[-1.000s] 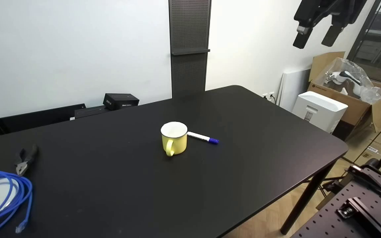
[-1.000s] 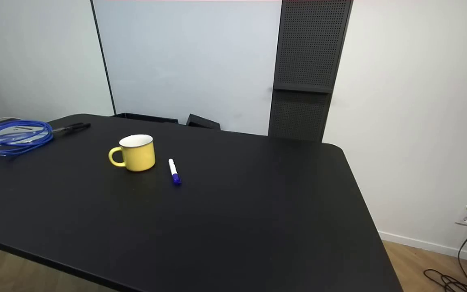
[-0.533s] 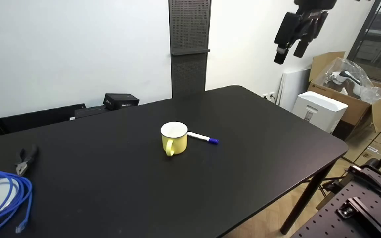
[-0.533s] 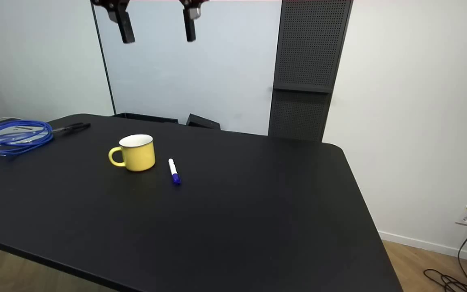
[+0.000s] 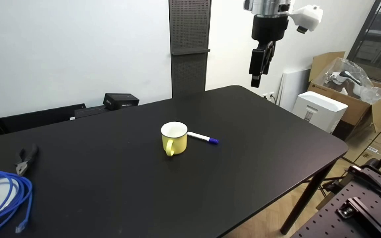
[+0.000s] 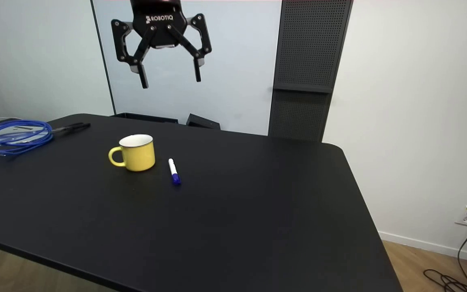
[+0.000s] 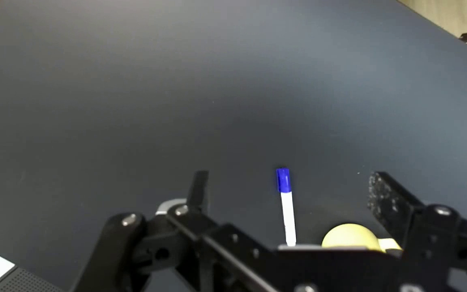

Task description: Put the marker into the mug cup

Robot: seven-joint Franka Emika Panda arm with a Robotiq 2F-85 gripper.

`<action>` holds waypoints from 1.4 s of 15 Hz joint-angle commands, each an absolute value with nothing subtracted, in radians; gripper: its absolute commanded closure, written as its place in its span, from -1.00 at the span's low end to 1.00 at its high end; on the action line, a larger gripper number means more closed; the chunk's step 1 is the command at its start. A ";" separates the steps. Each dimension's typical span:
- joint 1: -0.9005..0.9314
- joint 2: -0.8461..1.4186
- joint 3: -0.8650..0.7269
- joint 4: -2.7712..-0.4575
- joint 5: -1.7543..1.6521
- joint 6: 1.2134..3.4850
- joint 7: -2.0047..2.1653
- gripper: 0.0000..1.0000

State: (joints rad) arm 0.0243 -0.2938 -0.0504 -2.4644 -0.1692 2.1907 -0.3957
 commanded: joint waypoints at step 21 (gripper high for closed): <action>0.043 0.212 0.050 -2.369 0.111 2.739 -0.745 -1.00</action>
